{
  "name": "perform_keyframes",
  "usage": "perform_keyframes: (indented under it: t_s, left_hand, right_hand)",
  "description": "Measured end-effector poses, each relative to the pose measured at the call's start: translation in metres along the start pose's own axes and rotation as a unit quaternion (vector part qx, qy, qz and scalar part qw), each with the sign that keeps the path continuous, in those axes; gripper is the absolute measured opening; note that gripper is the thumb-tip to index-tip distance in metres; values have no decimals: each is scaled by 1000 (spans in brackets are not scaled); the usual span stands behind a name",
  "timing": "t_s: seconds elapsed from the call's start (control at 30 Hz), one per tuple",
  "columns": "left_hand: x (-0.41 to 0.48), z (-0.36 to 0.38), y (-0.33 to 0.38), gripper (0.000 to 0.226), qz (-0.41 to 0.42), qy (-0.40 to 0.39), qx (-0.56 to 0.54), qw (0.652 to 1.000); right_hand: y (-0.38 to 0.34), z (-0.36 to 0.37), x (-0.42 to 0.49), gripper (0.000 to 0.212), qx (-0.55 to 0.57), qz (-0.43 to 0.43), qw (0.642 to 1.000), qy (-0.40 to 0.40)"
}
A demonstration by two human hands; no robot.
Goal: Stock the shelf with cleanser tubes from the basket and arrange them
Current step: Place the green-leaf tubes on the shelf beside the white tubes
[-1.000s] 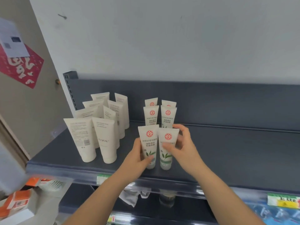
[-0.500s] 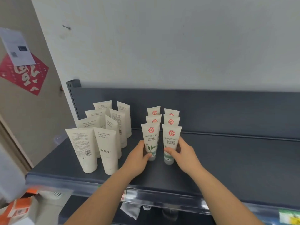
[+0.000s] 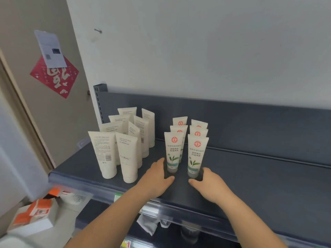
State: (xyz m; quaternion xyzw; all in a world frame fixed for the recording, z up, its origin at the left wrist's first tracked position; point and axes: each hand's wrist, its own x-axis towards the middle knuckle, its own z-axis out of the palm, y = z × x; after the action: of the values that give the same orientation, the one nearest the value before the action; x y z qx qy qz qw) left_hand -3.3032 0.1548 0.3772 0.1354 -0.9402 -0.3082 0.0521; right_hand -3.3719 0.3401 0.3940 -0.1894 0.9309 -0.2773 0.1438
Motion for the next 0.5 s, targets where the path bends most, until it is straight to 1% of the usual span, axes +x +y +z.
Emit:
perform_keyframes:
  t_s: [0.07, 0.2, 0.33, 0.5]
  left_hand:
    - [-14, -2, -2, 75, -1, -2, 62, 998]
    - [-48, -9, -8, 62, 25, 21, 142, 989]
    - [-82, -21, -26, 55, 8, 69, 149, 986]
    - [-125, -51, -73, 54, -26, 118, 185, 975]
  right_hand:
    - [-2, 0, -8, 62, -64, 8, 998, -23]
    - [-8, 10, -18, 48, -152, -24, 986, -65]
    - [-28, 24, -25, 56, -179, -81, 977, -87]
    - [-81, 53, -36, 65, -211, -177, 956, -101]
